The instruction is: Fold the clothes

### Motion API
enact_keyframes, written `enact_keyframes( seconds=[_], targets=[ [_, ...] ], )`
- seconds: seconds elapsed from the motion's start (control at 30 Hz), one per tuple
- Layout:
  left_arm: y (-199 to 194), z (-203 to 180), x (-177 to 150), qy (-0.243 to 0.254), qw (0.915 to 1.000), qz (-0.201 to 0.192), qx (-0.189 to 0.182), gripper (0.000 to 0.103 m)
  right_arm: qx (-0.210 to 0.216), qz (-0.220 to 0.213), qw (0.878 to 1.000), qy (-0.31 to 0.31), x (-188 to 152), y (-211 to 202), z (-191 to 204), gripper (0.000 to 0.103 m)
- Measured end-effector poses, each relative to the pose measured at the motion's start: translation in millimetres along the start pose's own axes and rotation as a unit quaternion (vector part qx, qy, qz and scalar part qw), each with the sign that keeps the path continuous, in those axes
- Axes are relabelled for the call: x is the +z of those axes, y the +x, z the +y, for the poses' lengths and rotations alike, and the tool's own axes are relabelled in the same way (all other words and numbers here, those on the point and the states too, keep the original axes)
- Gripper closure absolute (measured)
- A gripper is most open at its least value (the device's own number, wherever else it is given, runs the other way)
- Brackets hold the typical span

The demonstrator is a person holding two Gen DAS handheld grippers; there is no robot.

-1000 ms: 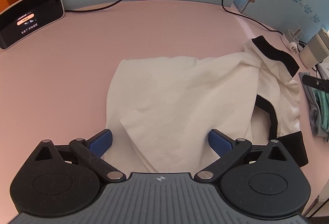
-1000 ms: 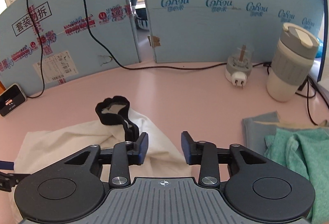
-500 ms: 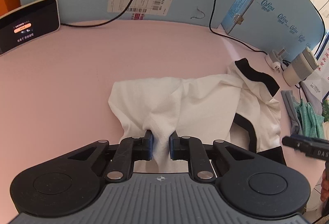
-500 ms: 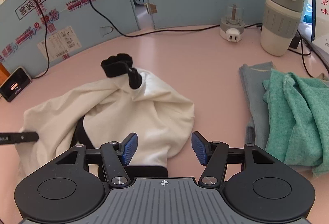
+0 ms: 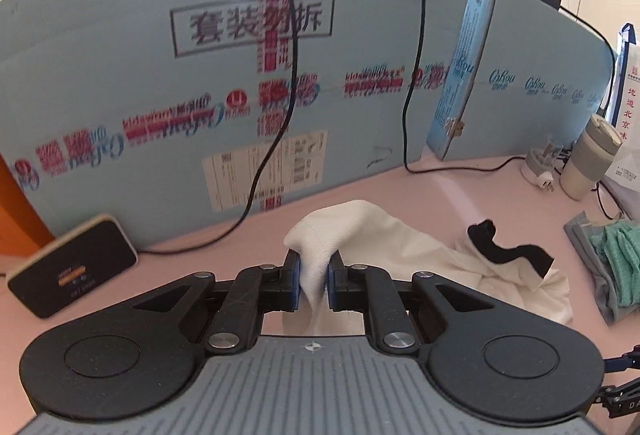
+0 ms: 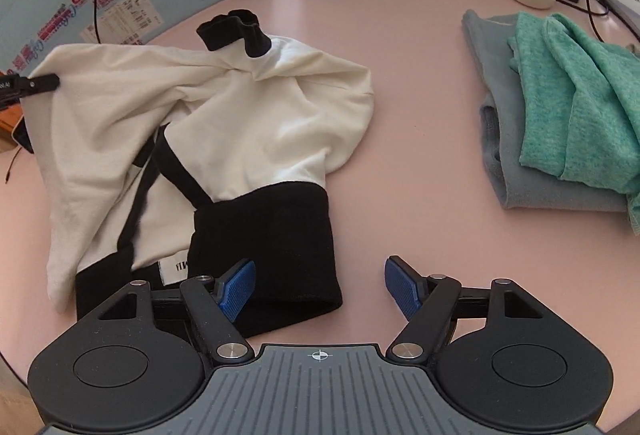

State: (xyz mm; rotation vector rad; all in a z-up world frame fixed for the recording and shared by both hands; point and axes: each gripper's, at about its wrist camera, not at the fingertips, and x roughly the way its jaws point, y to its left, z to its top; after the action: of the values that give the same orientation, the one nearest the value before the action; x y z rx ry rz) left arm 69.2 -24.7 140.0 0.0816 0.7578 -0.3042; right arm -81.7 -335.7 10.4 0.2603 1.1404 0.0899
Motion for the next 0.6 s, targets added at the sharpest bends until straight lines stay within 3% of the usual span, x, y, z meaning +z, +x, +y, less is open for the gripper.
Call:
enact_keyframes(
  seconds=[0.1,0.17,0.23,0.33,0.6],
  targets=[
    [-5,-7,10,0.026,0.9996,-0.013,0.003,0.091,0.016,-0.013,1.000,0.001,-1,1,1,0.035],
    [-5,-10,13,0.037,0.9992,-0.012,0.001,0.092,0.009,-0.020,1.000,0.000,0,3,3,0.057],
    [-7,-10,13,0.040,0.9992,-0.008,-0.002,0.094,0.004,-0.021,1.000,-0.005,1,3,4,0.089],
    [-19,-7,11,0.042,0.9990,-0.015,0.004,0.096,-0.005,-0.021,0.999,-0.042,3,0,11,0.096],
    [-86,20,5,0.030,0.9974,-0.051,0.040,0.097,-0.081,-0.104,0.979,-0.157,26,-53,24,0.098]
  ],
)
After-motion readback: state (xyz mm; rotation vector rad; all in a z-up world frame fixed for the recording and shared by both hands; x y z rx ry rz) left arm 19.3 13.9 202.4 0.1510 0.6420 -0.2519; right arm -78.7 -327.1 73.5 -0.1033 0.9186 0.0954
